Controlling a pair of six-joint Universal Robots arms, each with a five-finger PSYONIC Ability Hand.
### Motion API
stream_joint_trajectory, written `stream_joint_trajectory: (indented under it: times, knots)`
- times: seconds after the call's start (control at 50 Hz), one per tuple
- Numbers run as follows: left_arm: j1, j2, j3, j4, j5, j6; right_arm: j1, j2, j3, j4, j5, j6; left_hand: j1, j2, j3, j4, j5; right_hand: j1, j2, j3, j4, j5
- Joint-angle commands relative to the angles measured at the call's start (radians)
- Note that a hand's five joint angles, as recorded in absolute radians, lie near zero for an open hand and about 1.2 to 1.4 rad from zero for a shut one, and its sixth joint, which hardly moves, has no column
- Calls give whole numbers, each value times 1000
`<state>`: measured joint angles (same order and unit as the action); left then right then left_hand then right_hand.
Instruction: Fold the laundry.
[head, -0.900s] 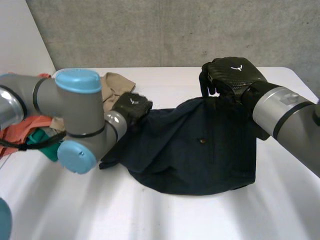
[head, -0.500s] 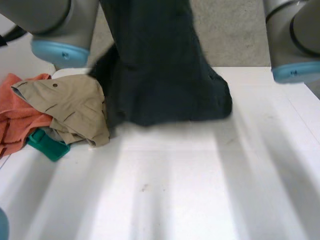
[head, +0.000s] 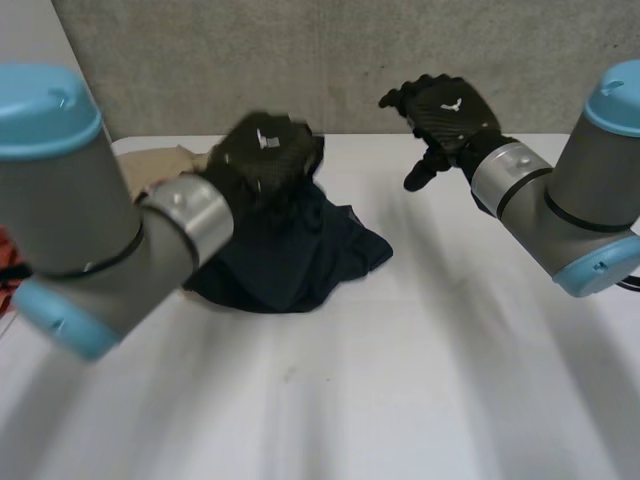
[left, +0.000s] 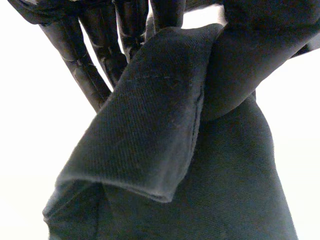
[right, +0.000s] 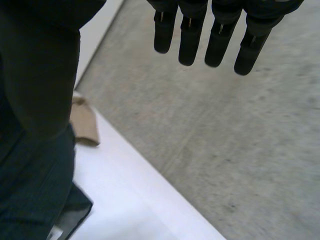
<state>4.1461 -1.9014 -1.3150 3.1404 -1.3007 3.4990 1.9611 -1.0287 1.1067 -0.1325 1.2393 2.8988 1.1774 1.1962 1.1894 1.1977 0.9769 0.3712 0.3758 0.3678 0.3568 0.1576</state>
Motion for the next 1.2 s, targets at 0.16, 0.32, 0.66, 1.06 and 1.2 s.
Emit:
stream_joint_trajectory:
  times: [0.16, 0.32, 0.66, 1.06, 1.2]
  knots:
    - [-47, 245, -360, -22, 46, 146, 76, 294, -330, 254, -277, -358, 219, 200, 207, 199, 245, -197, -201, -193, -182, -158]
    - [-34, 251, -371, -23, 14, 149, 165, 392, -323, 246, -206, -458, 219, 200, 207, 199, 245, -197, -201, -193, -182, -158]
    - [26, 252, -339, 27, 0, 140, 99, 153, -108, 180, 115, -263, 219, 200, 207, 199, 245, 1025, 1021, 1028, 1039, 1064]
    - [12, -82, -193, 53, -129, 135, 104, -186, 521, 59, 258, -193, 219, 200, 207, 199, 245, 103, 99, 107, 118, 142]
    - [13, -24, -256, 32, -117, 135, 42, -278, 383, 189, 235, -177, 219, 200, 207, 199, 245, -144, -148, -140, -129, -105]
